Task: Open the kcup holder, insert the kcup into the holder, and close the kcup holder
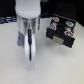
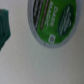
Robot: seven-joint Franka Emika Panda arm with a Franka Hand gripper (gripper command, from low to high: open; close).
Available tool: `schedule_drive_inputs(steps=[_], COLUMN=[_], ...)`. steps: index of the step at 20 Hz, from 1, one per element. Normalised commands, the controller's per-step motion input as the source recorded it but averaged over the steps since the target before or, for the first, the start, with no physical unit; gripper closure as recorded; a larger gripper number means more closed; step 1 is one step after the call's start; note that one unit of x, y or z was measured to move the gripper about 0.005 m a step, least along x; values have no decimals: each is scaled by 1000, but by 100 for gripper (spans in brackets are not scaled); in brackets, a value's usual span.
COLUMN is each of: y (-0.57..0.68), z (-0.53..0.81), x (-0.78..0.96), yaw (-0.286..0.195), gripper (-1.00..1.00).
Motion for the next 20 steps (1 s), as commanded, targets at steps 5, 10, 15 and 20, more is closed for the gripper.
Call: schedule_drive_inputs(steps=[5, 10, 15, 20], y=[-63, -10, 18, 25], z=[-106, -13, 7, 5], x=[-22, -16, 18, 11], yaw=[-188, -65, -6, -4], gripper=[-100, 100, 100, 100])
